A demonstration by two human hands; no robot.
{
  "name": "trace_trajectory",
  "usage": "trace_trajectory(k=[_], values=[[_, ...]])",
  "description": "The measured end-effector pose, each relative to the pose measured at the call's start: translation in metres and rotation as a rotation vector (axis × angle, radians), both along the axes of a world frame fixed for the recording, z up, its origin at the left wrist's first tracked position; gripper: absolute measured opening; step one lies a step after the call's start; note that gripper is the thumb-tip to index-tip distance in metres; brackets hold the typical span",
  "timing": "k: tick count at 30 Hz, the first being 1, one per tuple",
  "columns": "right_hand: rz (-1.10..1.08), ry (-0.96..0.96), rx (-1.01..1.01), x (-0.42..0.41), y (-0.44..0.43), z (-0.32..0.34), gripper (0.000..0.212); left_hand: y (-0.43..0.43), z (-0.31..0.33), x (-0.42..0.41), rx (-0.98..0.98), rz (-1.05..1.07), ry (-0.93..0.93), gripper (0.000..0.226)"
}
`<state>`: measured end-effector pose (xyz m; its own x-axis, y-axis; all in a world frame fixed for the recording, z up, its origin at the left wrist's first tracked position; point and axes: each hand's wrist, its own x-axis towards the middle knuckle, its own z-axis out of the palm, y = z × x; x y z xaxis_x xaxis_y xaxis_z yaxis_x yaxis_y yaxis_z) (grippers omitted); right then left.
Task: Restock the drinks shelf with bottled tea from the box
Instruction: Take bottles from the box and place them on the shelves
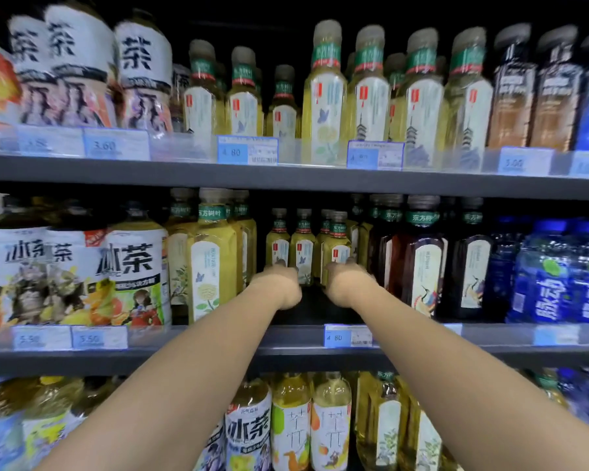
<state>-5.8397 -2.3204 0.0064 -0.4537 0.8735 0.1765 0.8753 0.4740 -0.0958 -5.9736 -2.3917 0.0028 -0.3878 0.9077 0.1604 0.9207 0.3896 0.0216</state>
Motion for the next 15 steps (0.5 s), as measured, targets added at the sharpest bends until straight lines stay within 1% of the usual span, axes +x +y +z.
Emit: trace_trajectory(k=[4, 8, 10, 12, 14, 15], values=[[0.075, 0.052, 0.093, 0.045, -0.069, 0.011, 0.048, -0.066, 0.008, 0.033, 0.194, -0.135, 0.092, 0.038], [0.125, 0.105, 0.180, 0.082, -0.133, 0.006, 0.038, -0.133, 0.001, 0.077, 0.349, -0.186, 0.175, 0.029], [0.146, 0.135, 0.250, 0.100, -0.160, -0.008, 0.035, -0.160, -0.014, 0.096, 0.425, -0.231, 0.265, 0.023], [0.184, 0.150, 0.317, 0.116, -0.181, -0.028, 0.036, -0.183, -0.037, 0.112, 0.452, -0.312, 0.355, 0.021], [0.199, 0.183, 0.354, 0.130, -0.198, -0.057, 0.036, -0.201, -0.070, 0.124, 0.436, -0.377, 0.385, 0.018], [0.199, 0.195, 0.355, 0.136, -0.205, -0.076, 0.034, -0.209, -0.090, 0.129, 0.421, -0.393, 0.371, 0.017]])
